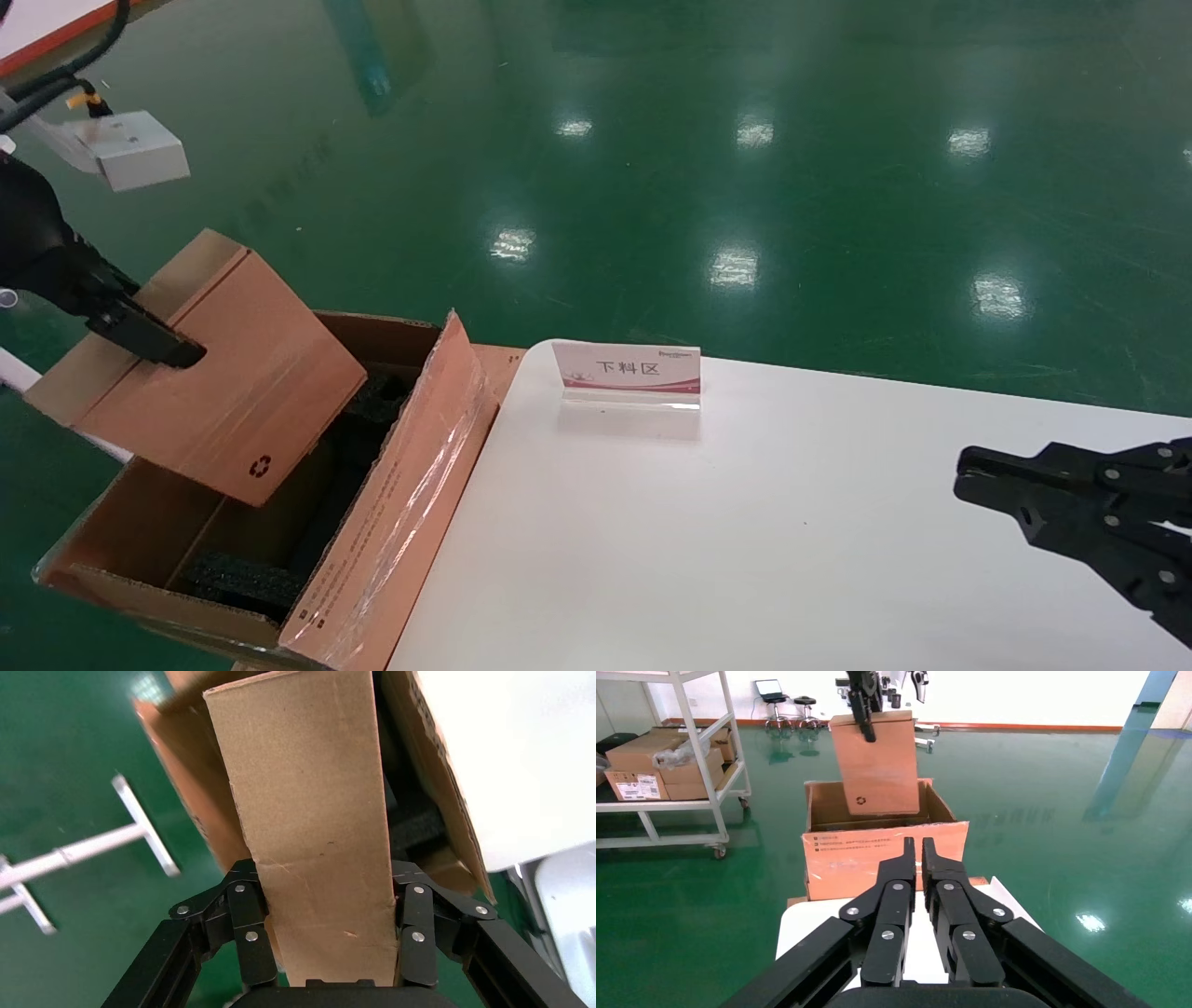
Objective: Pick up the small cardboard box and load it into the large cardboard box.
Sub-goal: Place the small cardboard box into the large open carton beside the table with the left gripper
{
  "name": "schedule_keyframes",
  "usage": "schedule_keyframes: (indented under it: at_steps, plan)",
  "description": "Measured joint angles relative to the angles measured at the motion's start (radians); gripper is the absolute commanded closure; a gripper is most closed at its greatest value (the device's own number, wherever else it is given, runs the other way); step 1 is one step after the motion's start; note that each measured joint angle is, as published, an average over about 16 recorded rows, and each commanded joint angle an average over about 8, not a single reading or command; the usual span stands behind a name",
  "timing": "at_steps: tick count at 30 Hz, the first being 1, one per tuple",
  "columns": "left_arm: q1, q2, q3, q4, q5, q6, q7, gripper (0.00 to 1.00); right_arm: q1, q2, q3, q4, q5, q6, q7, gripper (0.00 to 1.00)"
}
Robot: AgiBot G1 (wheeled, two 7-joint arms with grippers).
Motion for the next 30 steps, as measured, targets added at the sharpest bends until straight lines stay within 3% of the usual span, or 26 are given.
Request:
schedule_keyframes:
  at_steps: [10,30]
  plan:
    - [0.085,0.007,0.082,0.057,-0.052,-0.045,-0.015,1.00,0.000,0.000,-0.001,0.000,0.000,0.000,0.000,0.00]
    - [0.300,0.029,0.102,0.262,-0.084,-0.146,0.034,1.00,0.000,0.001,-0.002,0.000,0.001,0.001,-0.001,0.00]
